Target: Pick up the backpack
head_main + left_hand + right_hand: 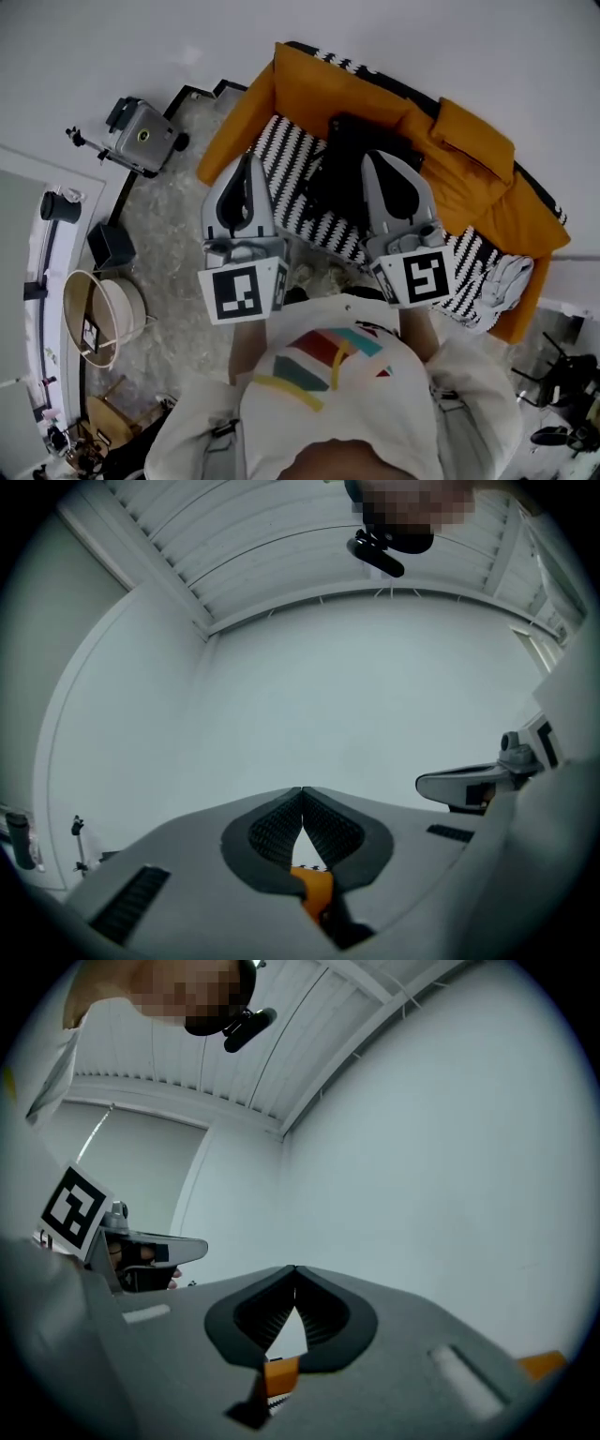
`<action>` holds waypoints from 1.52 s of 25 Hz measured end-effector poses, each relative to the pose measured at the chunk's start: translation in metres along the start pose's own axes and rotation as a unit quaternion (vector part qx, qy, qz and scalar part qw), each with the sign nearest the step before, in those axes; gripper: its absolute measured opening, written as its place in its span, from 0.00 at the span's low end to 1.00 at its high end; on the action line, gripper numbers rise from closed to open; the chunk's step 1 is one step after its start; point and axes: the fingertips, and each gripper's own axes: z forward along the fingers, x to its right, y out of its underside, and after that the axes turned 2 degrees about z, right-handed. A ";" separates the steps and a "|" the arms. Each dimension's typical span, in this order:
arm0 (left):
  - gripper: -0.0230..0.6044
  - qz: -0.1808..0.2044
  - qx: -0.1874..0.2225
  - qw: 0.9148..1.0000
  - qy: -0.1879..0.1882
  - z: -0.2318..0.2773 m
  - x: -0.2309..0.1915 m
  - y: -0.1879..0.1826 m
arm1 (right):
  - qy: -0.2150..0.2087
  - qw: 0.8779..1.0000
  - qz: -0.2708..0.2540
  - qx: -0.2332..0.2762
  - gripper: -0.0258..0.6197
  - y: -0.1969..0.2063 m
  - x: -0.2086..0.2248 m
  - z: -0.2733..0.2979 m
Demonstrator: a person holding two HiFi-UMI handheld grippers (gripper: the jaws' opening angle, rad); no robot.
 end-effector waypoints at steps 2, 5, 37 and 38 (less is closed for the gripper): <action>0.06 -0.003 -0.001 1.000 0.024 0.015 0.013 0.003 | 0.026 1.000 -0.004 -0.001 0.05 0.000 0.017 -0.005; 0.06 -0.004 0.000 0.998 0.060 0.033 0.030 0.003 | 0.067 0.998 -0.016 -0.004 0.05 -0.002 0.037 -0.015; 0.06 -0.015 0.001 0.977 0.214 0.082 0.131 0.018 | 0.307 0.949 -0.048 -0.059 0.05 0.020 0.123 -0.123; 0.06 -0.017 -0.001 0.977 0.211 0.083 0.129 0.020 | 0.306 0.949 -0.045 -0.062 0.05 0.022 0.123 -0.122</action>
